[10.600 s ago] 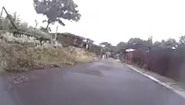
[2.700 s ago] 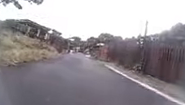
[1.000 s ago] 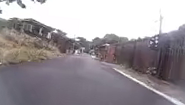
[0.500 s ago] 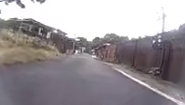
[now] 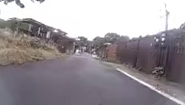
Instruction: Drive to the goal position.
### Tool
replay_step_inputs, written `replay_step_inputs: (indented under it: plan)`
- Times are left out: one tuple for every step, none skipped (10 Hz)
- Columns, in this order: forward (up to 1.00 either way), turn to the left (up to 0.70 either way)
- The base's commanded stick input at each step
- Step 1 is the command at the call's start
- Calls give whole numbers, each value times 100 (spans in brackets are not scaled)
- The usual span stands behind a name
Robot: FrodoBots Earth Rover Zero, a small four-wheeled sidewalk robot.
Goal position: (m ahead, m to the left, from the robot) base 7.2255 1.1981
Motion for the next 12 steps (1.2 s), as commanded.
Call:
replay_step_inputs:
  plan:
    - [50, 0]
    - [50, 0]
    - [50, 0]
    - [50, 0]
    - [50, 0]
    - [50, 0]
    - [50, 0]
    - [50, 0]
    - [50, 0]
    - [50, 0]
    - [50, 0]
    - [50, 0]
